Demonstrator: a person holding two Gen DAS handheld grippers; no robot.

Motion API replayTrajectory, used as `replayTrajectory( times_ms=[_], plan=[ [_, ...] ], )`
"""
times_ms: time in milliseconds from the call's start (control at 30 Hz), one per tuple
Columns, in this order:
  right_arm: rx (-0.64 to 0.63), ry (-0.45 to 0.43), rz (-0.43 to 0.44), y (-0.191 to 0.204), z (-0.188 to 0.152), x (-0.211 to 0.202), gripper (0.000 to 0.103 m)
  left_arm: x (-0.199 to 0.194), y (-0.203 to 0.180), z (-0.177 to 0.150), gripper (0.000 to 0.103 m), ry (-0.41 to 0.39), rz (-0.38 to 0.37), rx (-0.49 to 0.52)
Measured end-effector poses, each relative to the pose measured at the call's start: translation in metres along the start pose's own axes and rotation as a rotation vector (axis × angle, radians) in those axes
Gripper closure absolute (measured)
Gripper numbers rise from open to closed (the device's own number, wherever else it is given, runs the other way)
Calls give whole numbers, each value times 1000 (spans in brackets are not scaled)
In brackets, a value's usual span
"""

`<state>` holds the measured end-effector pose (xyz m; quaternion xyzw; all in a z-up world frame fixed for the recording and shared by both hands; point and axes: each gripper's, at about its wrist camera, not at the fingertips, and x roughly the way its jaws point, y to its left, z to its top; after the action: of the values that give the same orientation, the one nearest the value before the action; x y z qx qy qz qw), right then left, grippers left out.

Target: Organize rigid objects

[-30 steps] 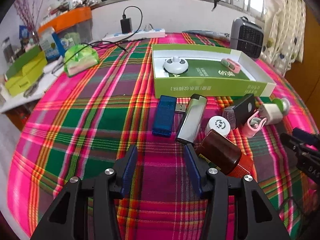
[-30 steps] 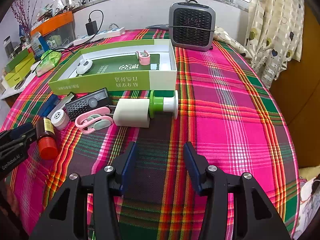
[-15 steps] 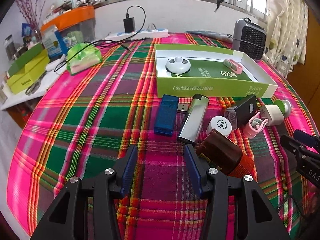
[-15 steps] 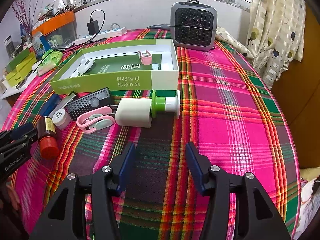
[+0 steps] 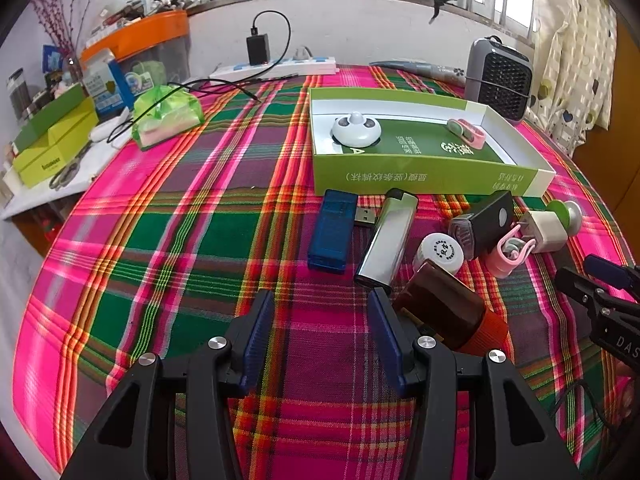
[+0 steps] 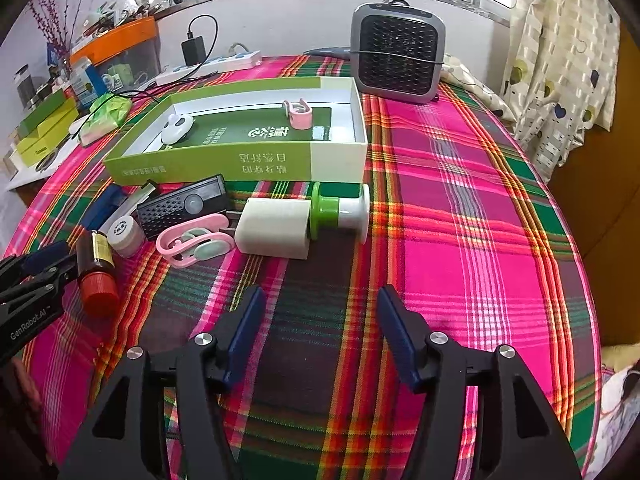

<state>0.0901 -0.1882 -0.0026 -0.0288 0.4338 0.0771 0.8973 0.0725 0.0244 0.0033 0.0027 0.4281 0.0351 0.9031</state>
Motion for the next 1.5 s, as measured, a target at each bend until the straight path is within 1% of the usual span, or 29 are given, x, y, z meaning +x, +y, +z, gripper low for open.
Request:
replayTrajectory(
  times_ms=[100,200,267,333,400,567,667,733,867,933,1033,1167,1267,1333,1500],
  plan=[
    [11,1,35,-3,4,2,44,1,3,1,55,0,-17,-11],
    [32,-3,98,-6,8,2,44,0,7,1,55,-3,-53,-18],
    [29,-15,123,-5,9,2,44,-1,12,1,55,-4,-83,-29],
    [7,-26,123,-2,11,2,44,-2,16,2,55,1,-109,-35],
    [-18,-35,124,-1,13,0,44,-3,18,2,55,7,-119,-33],
    [-43,-110,103,-15,26,-12,44,-9,18,-1,55,3,-128,-4],
    [-31,-106,68,-27,33,-9,44,-17,18,0,55,-13,-138,2],
    [-5,-99,66,-35,37,-6,44,-25,17,1,55,-30,-162,10],
    [39,-73,112,-44,42,2,44,-40,11,3,55,-52,-211,28],
    [41,-70,132,-44,43,5,44,-44,6,3,55,-51,-238,31],
    [45,-63,158,-43,43,8,44,-46,-4,4,55,-45,-260,42],
    [32,-44,159,-40,43,14,44,-45,-19,4,54,-26,-271,70],
    [39,-33,150,-41,43,17,43,-40,-30,4,54,-6,-238,84],
    [47,-27,152,-42,43,18,43,-38,-36,3,54,4,-200,106],
    [39,-27,137,-40,43,17,43,-35,-43,2,54,26,-207,115]
  ],
)
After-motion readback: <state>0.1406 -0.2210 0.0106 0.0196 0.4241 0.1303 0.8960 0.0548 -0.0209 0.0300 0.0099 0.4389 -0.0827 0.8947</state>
